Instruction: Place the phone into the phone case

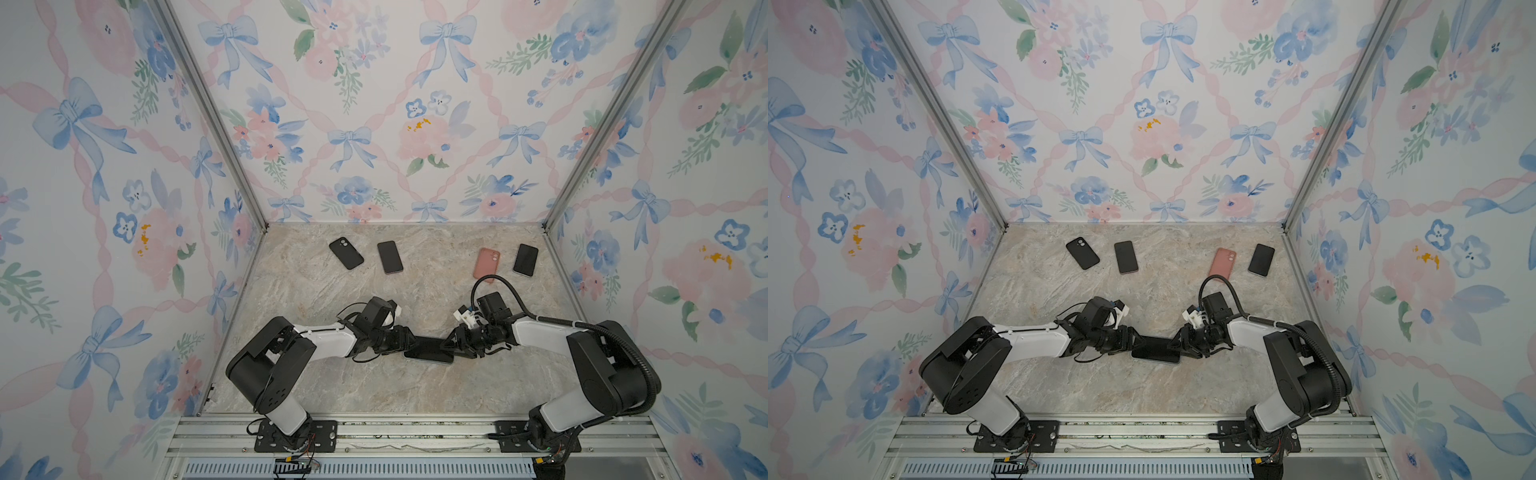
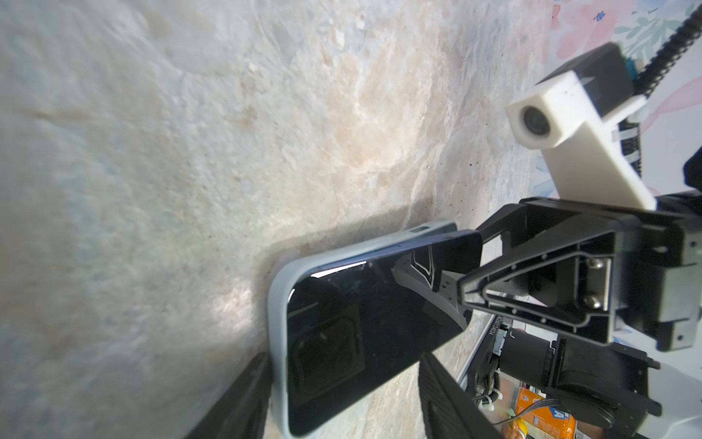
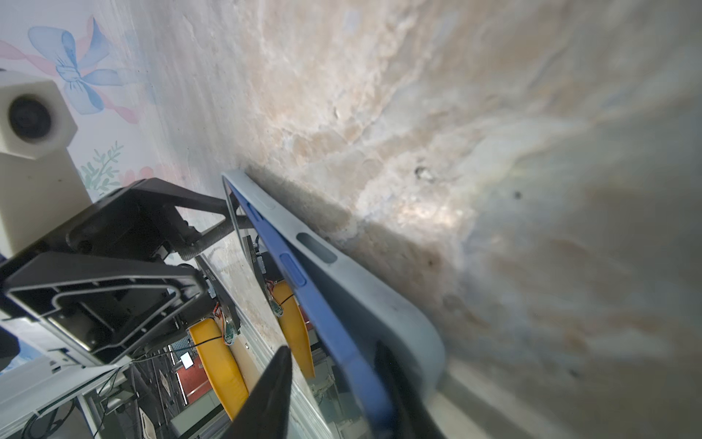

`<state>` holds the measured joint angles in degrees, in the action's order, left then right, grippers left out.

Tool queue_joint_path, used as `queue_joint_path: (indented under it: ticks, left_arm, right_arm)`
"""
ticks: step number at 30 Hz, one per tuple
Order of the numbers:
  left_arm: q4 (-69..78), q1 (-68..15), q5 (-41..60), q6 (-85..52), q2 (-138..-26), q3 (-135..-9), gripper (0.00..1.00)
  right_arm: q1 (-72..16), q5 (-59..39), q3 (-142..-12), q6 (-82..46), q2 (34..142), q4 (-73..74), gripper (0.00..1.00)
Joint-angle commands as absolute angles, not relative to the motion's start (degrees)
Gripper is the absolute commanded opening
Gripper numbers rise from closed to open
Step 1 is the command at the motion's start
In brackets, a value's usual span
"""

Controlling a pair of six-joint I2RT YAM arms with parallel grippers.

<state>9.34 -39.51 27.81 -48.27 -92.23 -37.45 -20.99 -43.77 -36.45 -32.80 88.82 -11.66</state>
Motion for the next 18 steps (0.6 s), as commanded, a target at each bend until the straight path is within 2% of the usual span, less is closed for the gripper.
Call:
queue_joint_path:
  ticks: [1, 11, 18]
  left_arm:
    - [6.8, -38.82, 29.49, -47.34, -90.81, -36.09, 0.63]
    - [5.52, -37.62, 29.1, -45.81, -90.86, -35.6, 0.63]
    - [-0.26, -38.4, 27.72, -42.86, -89.56, -36.38, 0.58]
  right_arm:
    - [-21.79, -40.85, -39.37, -29.89, 86.45, -17.45, 0.42]
    - [-23.31, -32.72, -43.59, -26.64, 83.02, -27.6, 0.55]
    - [-28.4, -20.48, -42.92, -26.31, 77.77, -30.47, 0.54]
